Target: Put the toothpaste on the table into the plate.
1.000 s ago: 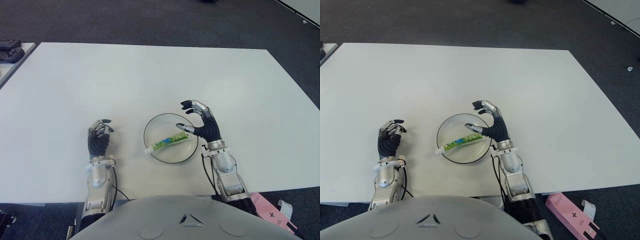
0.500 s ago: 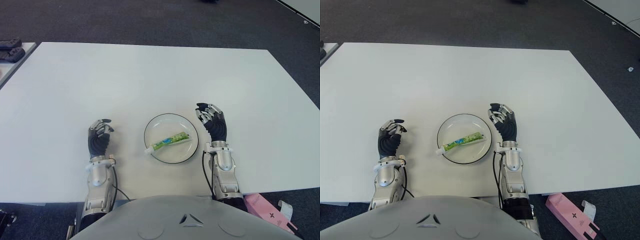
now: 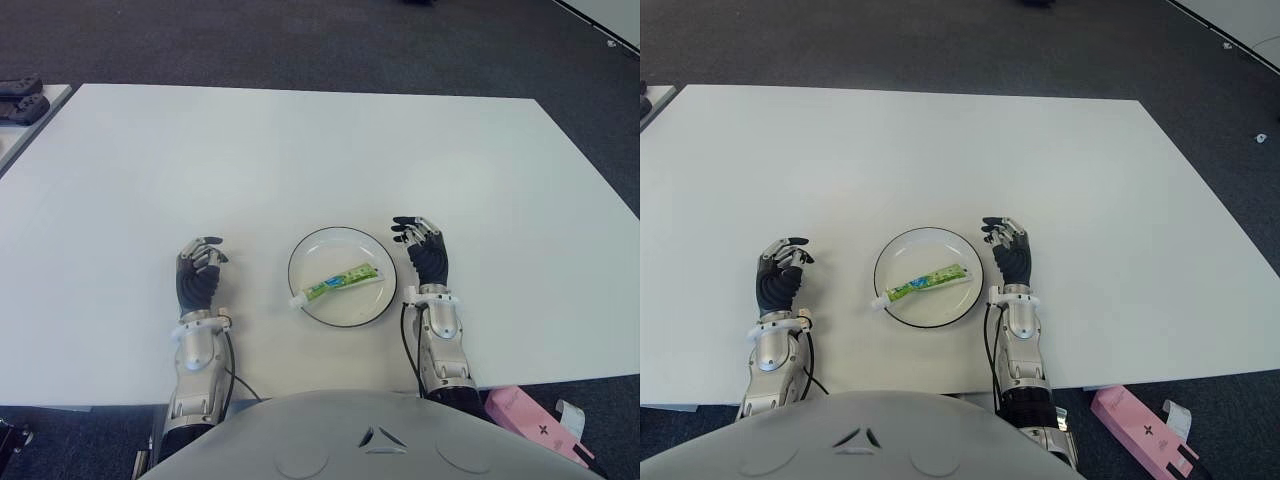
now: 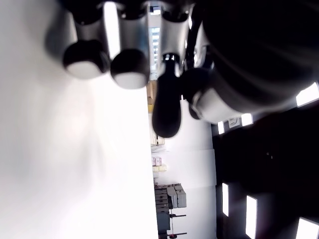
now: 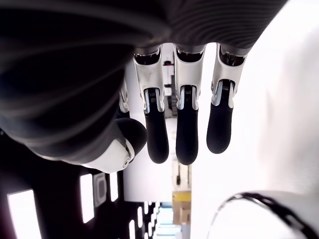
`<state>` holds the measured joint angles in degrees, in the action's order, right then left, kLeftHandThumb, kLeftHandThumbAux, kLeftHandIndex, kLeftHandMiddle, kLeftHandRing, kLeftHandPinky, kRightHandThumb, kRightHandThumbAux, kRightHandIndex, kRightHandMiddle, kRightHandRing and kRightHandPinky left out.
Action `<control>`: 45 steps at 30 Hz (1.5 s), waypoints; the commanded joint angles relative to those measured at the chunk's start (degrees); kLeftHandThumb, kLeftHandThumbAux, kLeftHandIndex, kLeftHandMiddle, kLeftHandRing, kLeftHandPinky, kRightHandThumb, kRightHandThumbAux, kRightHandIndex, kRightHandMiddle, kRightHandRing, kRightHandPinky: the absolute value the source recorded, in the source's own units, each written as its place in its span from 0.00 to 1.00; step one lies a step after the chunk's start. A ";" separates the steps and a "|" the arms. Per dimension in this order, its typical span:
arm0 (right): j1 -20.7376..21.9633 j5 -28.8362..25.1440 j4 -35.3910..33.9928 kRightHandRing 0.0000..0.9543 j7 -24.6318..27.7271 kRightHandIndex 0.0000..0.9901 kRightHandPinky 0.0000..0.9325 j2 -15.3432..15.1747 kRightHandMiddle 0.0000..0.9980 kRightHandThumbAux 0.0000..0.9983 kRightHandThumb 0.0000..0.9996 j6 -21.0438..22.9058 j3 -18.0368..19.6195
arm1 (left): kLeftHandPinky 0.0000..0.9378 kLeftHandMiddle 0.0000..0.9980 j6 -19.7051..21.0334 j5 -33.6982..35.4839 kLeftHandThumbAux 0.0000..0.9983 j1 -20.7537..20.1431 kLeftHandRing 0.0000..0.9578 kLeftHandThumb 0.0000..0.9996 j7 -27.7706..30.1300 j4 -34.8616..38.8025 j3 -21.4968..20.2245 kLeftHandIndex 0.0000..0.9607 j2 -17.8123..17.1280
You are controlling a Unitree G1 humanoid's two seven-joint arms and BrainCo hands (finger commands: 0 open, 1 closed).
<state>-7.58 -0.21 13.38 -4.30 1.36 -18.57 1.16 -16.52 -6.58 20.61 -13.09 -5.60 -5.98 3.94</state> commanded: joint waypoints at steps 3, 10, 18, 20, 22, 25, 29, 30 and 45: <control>1.95 -1.93 3.82 0.50 0.16 0.43 0.52 0.92 0.49 0.73 0.70 2.10 1.58 | 0.93 0.89 1.97 0.53 0.72 0.70 0.92 0.71 0.51 -1.57 0.06 0.46 -0.13; 2.53 -2.30 5.31 0.51 0.42 0.43 0.53 1.11 0.49 0.73 0.70 2.28 2.35 | 0.93 0.89 1.71 0.38 0.72 0.67 0.92 0.70 0.46 -1.64 0.25 0.46 -0.31; 3.07 -2.48 7.39 0.52 0.74 0.43 0.53 1.20 0.50 0.73 0.70 2.03 2.95 | 0.93 0.89 1.32 0.47 0.72 0.48 0.92 0.70 0.94 -2.06 0.49 0.46 -0.72; 3.17 -2.61 7.81 0.52 0.98 0.43 0.53 1.16 0.50 0.73 0.70 1.91 3.09 | 0.93 0.89 0.75 0.50 0.72 0.42 0.92 0.70 1.12 -2.34 0.57 0.46 -0.94; 3.22 -2.81 8.19 0.52 1.30 0.43 0.53 1.12 0.50 0.73 0.70 1.77 3.23 | 0.94 0.89 0.21 0.52 0.72 0.38 0.92 0.70 1.23 -2.60 0.66 0.46 -1.12; 3.30 -3.22 8.67 0.52 1.88 0.43 0.53 1.07 0.50 0.73 0.71 1.63 3.43 | 0.94 0.90 -0.60 0.84 0.72 0.24 0.93 0.70 1.57 -3.11 0.70 0.46 -1.33; 3.26 -3.65 9.12 0.52 2.70 0.43 0.53 1.07 0.50 0.73 0.71 1.40 3.66 | 0.94 0.89 -1.20 1.24 0.72 0.08 0.93 0.70 1.98 -3.59 0.65 0.46 -1.46; 3.17 -3.64 9.12 0.52 2.87 0.43 0.53 1.09 0.50 0.73 0.71 1.32 3.68 | 0.93 0.89 -0.95 1.33 0.72 0.06 0.93 0.70 1.91 -3.54 0.60 0.46 -1.39; -0.09 0.14 5.54 0.50 2.26 0.43 0.51 0.39 0.49 0.73 0.70 2.97 1.88 | 0.93 0.89 2.68 1.39 0.72 0.50 0.92 0.70 1.58 -1.64 1.00 0.46 -0.59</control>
<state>-5.45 -1.09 18.25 -1.64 1.72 -18.45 3.56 -16.89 -5.56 20.05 -12.25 -6.26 -5.56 3.00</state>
